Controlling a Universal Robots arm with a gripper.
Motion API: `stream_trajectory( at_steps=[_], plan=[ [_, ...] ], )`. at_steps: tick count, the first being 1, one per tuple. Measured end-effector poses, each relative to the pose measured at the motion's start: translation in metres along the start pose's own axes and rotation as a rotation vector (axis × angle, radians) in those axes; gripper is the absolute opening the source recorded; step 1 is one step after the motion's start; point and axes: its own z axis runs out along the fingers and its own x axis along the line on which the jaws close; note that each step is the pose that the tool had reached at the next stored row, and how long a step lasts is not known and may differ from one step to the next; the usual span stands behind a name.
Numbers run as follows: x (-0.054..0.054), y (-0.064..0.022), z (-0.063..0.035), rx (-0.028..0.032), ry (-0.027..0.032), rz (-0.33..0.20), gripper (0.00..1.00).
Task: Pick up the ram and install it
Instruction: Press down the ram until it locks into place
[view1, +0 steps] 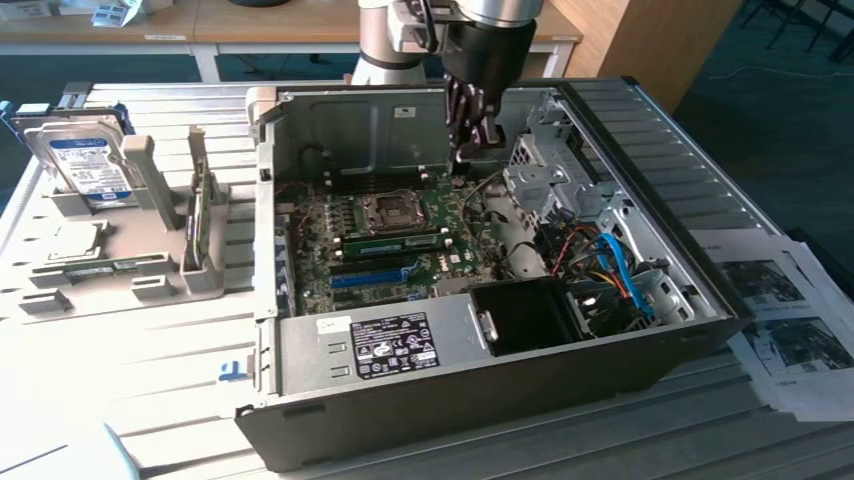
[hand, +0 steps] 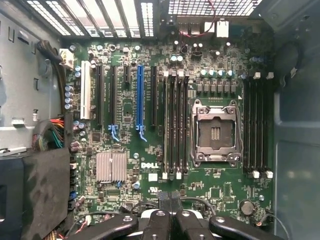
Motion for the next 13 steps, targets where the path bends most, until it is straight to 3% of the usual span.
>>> stream_trajectory(
  at_steps=[13],
  plan=[
    [0.000, -0.0002, 0.0182, 0.0003, 0.0001, 0.000, 0.10]
  ],
)
